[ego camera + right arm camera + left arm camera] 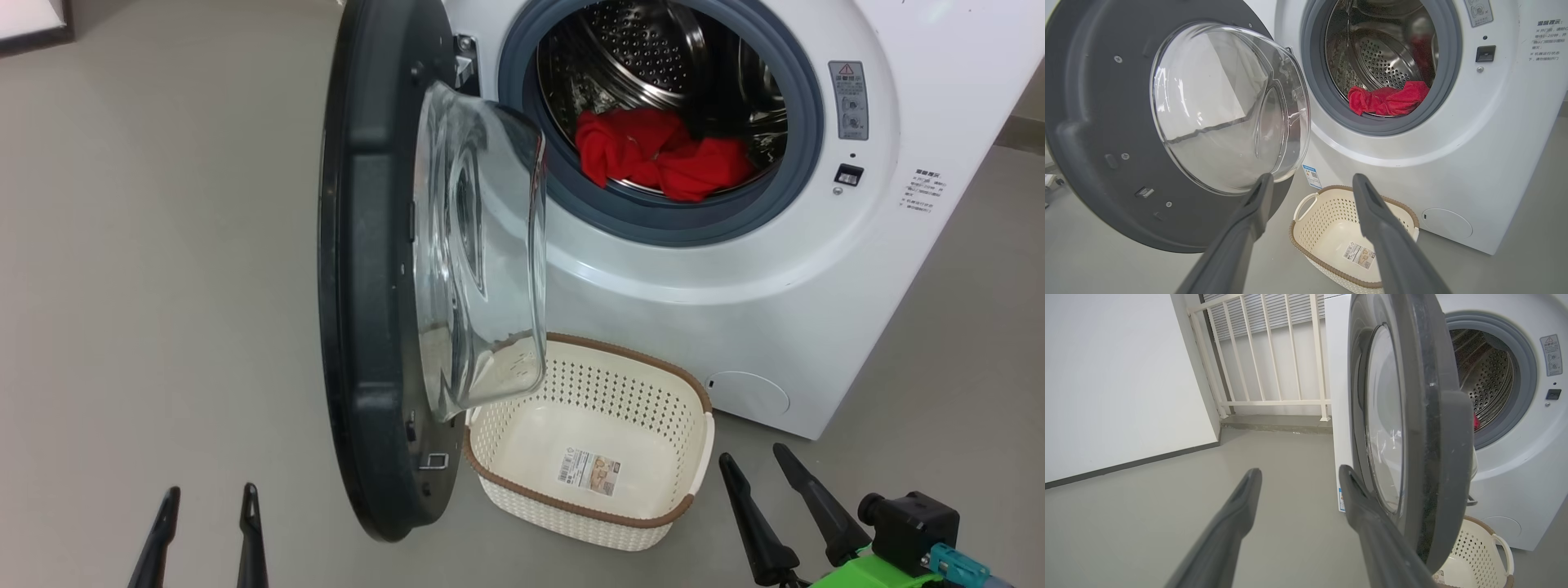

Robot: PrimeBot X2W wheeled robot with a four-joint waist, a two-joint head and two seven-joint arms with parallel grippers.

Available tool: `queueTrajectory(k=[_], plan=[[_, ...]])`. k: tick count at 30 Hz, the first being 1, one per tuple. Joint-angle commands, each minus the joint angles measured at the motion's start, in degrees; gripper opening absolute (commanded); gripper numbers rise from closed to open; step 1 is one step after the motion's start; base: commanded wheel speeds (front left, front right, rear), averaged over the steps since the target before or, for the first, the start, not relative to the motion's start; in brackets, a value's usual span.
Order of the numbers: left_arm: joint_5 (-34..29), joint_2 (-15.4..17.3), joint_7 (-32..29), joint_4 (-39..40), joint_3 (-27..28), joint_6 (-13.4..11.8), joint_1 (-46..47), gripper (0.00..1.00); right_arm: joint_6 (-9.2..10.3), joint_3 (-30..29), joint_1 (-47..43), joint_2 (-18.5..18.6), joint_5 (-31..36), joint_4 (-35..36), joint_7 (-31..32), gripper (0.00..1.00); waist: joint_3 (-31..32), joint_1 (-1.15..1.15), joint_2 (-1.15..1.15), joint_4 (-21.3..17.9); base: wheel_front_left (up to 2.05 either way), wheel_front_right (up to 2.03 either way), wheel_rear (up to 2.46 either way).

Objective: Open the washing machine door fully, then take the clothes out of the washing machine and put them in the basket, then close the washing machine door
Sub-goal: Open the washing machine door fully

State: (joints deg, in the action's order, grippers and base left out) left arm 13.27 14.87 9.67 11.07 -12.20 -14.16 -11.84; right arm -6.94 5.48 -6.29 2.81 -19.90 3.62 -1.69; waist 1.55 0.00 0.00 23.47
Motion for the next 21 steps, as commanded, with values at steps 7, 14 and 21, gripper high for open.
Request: queueTrajectory(k=[7, 14, 21], plan=[[0.18, 0.97, 2.07, 2.27, 2.39, -0.53, 1.36, 1.00, -0.55, 0.74, -0.10, 0.07, -0.37, 1.42, -0.85, 1.00, 0.52, 0.00, 0.00, -0.49, 0.00, 0.00, 0.00], [0.18, 0.72, 4.16, 3.40, 2.46, 0.28, 2.93, 0.31, -0.55, -0.01, -1.02, 0.07, -0.64, 1.35, -1.25, 1.00, 1.19, 0.00, 0.00, -1.20, 0.00, 0.00, 0.00], [-0.35, -0.02, 5.15, 5.94, 2.72, 1.38, 5.20, 0.00, -0.55, -0.47, -1.31, 0.07, -0.84, 1.61, -1.41, 1.00, 1.21, 0.00, 0.00, -1.92, 0.00, 0.00, 0.00]])
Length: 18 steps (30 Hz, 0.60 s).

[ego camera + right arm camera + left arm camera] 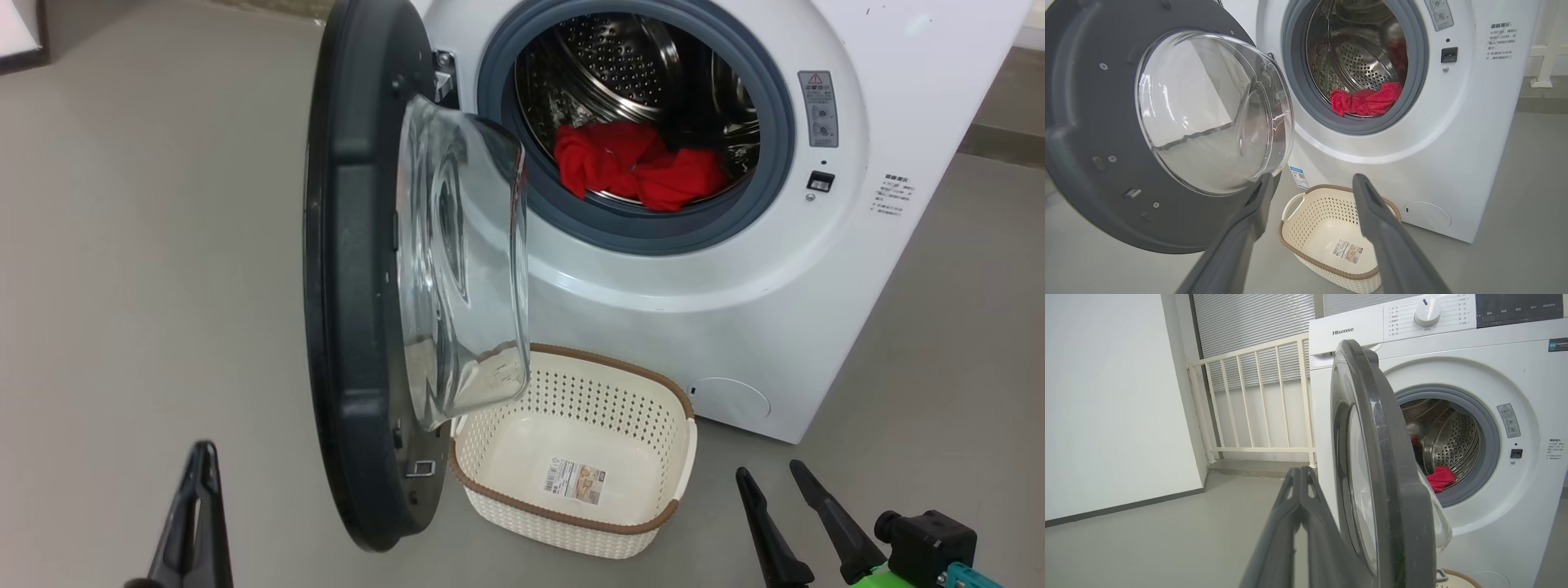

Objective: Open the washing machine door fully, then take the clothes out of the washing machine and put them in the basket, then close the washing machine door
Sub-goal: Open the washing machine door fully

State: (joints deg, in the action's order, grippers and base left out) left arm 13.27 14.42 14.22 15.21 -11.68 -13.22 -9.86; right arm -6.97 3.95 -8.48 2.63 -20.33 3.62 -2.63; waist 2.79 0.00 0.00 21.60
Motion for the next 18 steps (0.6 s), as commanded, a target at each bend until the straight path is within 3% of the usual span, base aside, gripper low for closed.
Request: queueTrajectory(k=[1, 9, 18], plan=[[-0.36, 0.17, 0.67, 2.43, 2.30, 0.72, 3.67, 0.00, -0.52, 1.01, 0.86, 0.25, -0.39, 1.62, -0.43, 1.00, -0.06, 0.00, 0.00, -0.13, 0.00, 0.00, 0.00], [-1.37, -2.58, 0.76, 8.32, 3.05, 3.76, 6.82, 0.00, -0.52, 0.51, 0.91, 0.25, -0.35, 1.88, -0.43, 1.00, -0.18, 0.00, 0.00, -0.66, 0.00, 0.00, 0.00], [-1.98, -6.21, 0.77, 12.93, 2.31, 9.19, 8.78, 0.00, -0.52, 0.15, 1.02, 0.25, -0.20, 2.18, -0.44, 1.00, -0.36, 0.00, 0.00, -1.58, 0.00, 0.00, 0.00]])
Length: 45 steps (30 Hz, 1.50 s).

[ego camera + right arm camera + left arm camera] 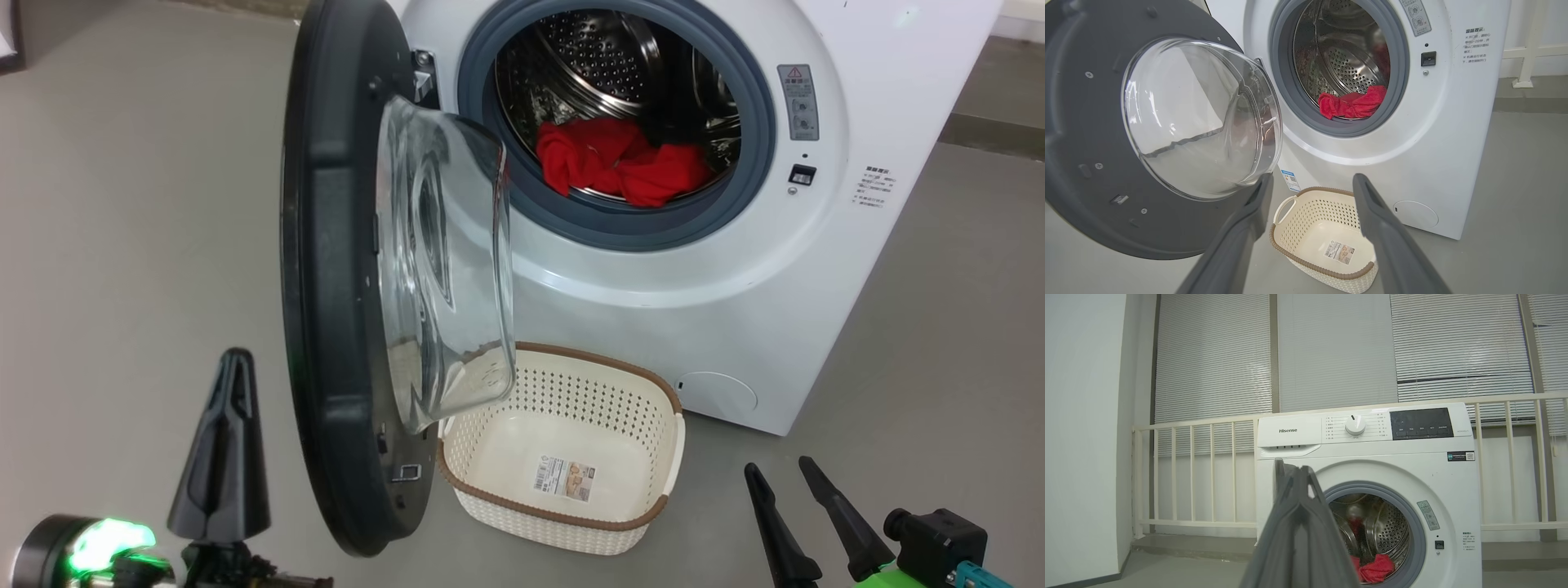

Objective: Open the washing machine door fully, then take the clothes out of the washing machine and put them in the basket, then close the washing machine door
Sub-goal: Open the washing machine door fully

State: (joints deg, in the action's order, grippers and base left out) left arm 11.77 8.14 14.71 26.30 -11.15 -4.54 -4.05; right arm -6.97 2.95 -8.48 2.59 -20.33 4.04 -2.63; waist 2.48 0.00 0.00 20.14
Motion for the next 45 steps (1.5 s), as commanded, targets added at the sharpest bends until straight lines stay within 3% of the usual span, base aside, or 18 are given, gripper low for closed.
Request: queueTrajectory(k=[1, 10, 19, 32, 45], plan=[[-0.43, -0.33, 0.29, 2.12, 1.52, 1.25, 3.23, 0.00, -0.52, 1.12, 1.03, 0.29, -0.20, 1.82, -0.45, 1.00, -0.10, 0.00, 0.00, -0.23, 0.00, 0.00, 0.00], [-0.22, -3.14, 0.29, 1.38, -2.73, 7.41, 4.56, 0.00, -0.52, 1.10, 1.17, 0.29, 0.02, 2.49, -0.55, 1.00, -0.41, 0.00, 0.00, -1.42, 0.00, 0.00, 0.00], [0.67, -4.17, 0.29, -4.40, -7.17, 10.34, 4.78, 0.00, -0.52, 1.18, 1.11, 0.29, 0.25, 2.91, -0.26, 1.00, -0.70, 0.00, 0.00, -2.60, 0.00, 0.00, 0.00], [1.73, -4.07, 0.28, -16.05, -8.27, 10.97, 4.15, 0.00, -0.52, 1.03, 1.02, 0.29, 0.45, 3.52, 0.03, 1.00, -1.01, 0.00, 0.00, -3.75, 0.00, 0.00, 0.00], [2.21, -3.66, -0.06, -23.58, -5.98, 8.18, 4.72, 0.00, -0.52, 1.05, 1.12, 0.29, 0.42, 3.59, 0.05, 1.00, -1.22, 0.00, 0.00, -3.66, 0.00, 0.00, 0.00]])
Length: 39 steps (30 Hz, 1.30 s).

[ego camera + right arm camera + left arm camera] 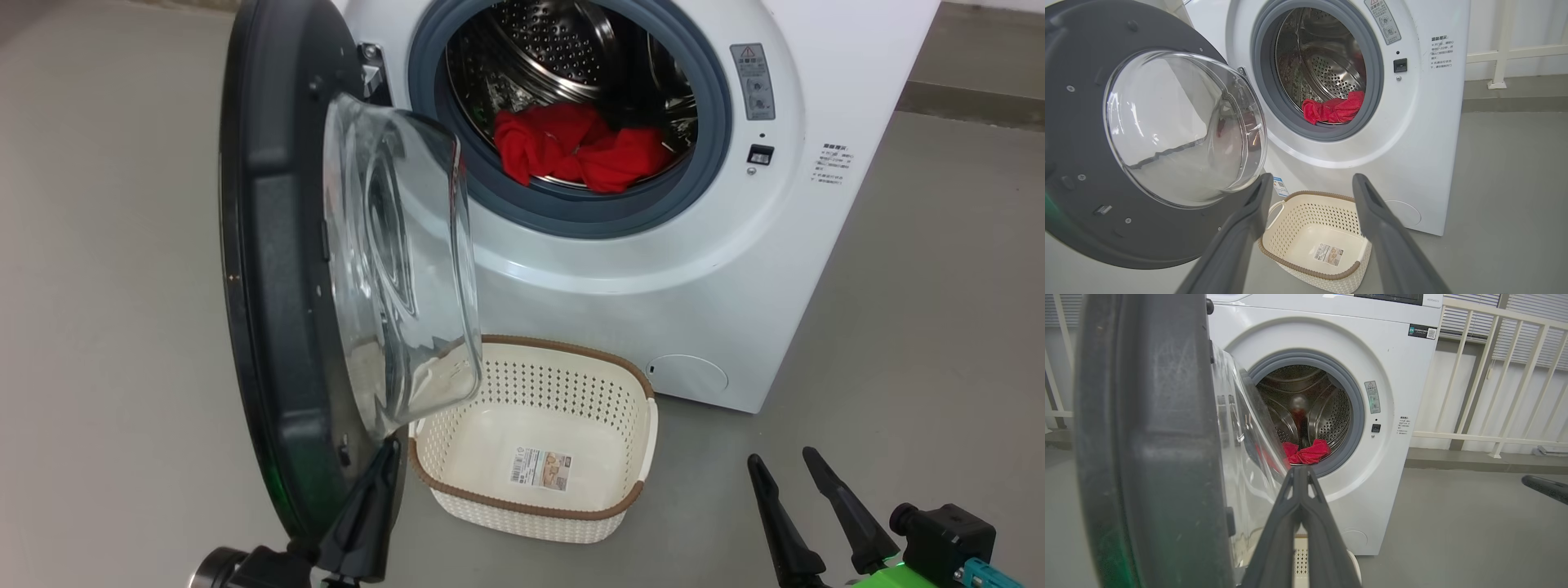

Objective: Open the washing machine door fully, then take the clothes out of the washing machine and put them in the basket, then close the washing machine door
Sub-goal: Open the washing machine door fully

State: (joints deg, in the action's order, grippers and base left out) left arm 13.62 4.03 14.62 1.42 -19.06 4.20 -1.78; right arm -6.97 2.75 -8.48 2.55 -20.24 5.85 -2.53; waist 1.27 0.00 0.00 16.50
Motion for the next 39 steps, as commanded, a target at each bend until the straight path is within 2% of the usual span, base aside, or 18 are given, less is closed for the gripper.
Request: queueTrajectory(k=[1, 18, 31, 39], plan=[[0.49, 0.46, 0.04, 0.75, 2.19, -0.73, 2.59, 0.00, -0.52, 1.28, 1.14, 0.32, 0.34, 1.76, -0.04, 1.00, 0.00, 0.00, 0.00, -0.04, 0.00, 0.00, 0.00], [1.66, 0.16, 0.35, -5.00, 7.05, -4.20, 4.88, 0.00, -0.52, 1.10, 1.31, 0.32, 0.46, 2.01, 0.19, 1.00, -0.33, 0.00, 0.00, -0.02, 0.00, 0.00, 0.00], [1.42, 0.54, 0.37, -2.79, 12.30, -6.58, 2.75, 0.00, -0.52, 1.05, 1.01, 0.32, 0.36, 1.95, 0.02, 1.00, 0.11, 0.00, 0.00, 1.79, 0.00, 0.00, 0.00], [1.58, 1.19, 0.38, -2.98, 15.96, -7.19, 2.77, 0.00, -0.52, 0.89, 0.80, 0.32, 0.53, 2.08, -0.01, 1.00, 0.66, 0.00, 0.00, 3.45, 0.00, 0.00, 0.00]])
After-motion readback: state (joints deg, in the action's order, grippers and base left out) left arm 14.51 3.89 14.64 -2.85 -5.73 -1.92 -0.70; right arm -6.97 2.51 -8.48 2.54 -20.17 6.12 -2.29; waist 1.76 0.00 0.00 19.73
